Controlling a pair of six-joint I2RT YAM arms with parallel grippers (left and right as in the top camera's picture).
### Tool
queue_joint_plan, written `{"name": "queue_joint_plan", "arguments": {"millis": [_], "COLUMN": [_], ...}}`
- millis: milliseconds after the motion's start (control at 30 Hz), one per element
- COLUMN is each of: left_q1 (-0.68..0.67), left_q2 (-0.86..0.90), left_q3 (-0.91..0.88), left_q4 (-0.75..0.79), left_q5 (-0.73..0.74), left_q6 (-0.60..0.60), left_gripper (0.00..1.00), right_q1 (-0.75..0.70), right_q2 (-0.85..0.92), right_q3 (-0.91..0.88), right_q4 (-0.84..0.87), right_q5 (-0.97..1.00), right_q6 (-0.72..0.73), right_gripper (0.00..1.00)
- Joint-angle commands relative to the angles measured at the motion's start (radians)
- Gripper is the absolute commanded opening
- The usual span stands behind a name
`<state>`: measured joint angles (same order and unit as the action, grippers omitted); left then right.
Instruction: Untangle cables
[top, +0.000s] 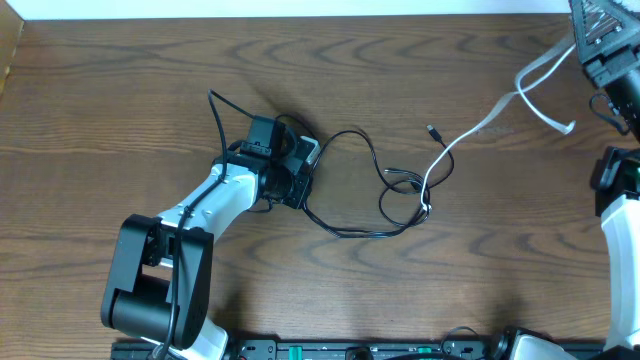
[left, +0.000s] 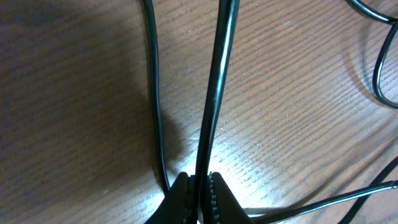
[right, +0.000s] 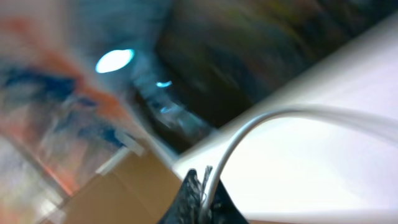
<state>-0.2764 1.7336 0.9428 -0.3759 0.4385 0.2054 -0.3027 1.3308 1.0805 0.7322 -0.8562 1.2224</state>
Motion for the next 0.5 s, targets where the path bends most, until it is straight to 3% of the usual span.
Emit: {"name": "queue_joint_plan", "arguments": {"millis": [0,133,267,467], "left_q1": [0.003,0.003,0.003,0.002], "left_q2": [-0.002,-0.002,-0.002,-0.002], "left_q3": [-0.001,-0.001,-0.001,-0.001], "left_q4": [0.002,0.003,0.003,0.008], "left_q5": [-0.009,-0.009,-0.009,-0.009], "left_q6": [-0.008,-0.009,-0.009,-0.024], "left_gripper": [0.08,0.08,0.08,0.08], "right_q1": [-0.013,-0.015,-0.014,-0.014], "right_q2": [-0.002,-0.002,0.002,0.047], "right_q3": [0.005,0.005,0.005,0.004], "right_q4": [-0.228,-0.610,-0.951,-1.154], "right_q5": [-0.045,-0.013,0.220,0.518], "right_q6": [-0.168,-0.467,-0.680,-0.841], "right_gripper": [0.01,0.01,0.01,0.01]}}
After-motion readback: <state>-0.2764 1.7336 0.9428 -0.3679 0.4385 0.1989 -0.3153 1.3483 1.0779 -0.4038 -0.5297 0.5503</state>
